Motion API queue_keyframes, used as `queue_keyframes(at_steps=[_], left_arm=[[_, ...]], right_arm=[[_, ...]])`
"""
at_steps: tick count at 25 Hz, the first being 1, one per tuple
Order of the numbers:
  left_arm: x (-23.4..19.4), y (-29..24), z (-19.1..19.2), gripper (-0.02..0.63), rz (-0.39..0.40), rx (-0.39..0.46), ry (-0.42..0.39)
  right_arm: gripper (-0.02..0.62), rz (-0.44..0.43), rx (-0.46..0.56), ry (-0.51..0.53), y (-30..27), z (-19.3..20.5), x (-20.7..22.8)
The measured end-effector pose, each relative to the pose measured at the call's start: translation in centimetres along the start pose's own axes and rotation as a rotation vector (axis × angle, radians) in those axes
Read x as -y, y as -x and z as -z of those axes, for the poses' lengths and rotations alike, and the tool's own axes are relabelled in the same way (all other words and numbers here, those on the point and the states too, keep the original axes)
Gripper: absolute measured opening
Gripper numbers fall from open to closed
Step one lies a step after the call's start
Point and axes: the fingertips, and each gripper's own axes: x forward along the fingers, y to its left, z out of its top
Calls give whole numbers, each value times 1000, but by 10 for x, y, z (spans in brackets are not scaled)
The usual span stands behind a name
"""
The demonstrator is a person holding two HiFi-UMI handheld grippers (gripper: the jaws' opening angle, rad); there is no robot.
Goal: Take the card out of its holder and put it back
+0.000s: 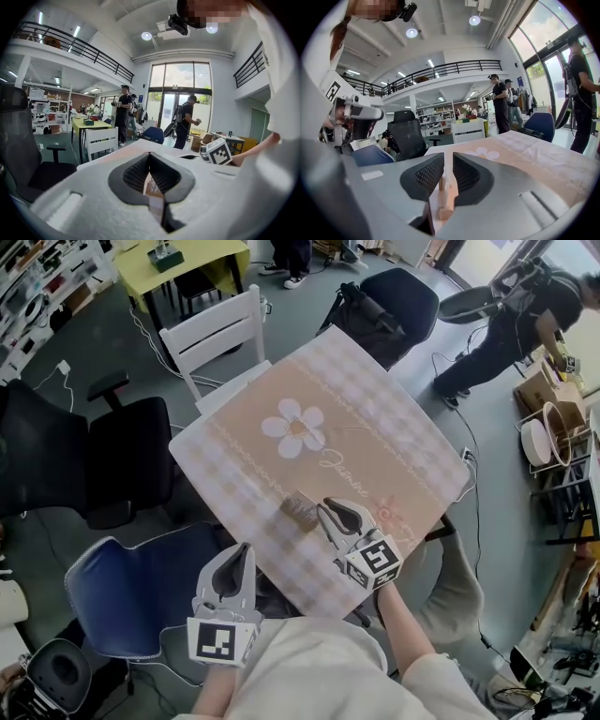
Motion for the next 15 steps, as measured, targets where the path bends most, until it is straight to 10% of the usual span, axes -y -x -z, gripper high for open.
queue_keyframes(at_steps=[15], left_arm=[[27,4,-20,0,89,69,-57]], right_arm=[[3,276,304,-119,129,-93,-18]])
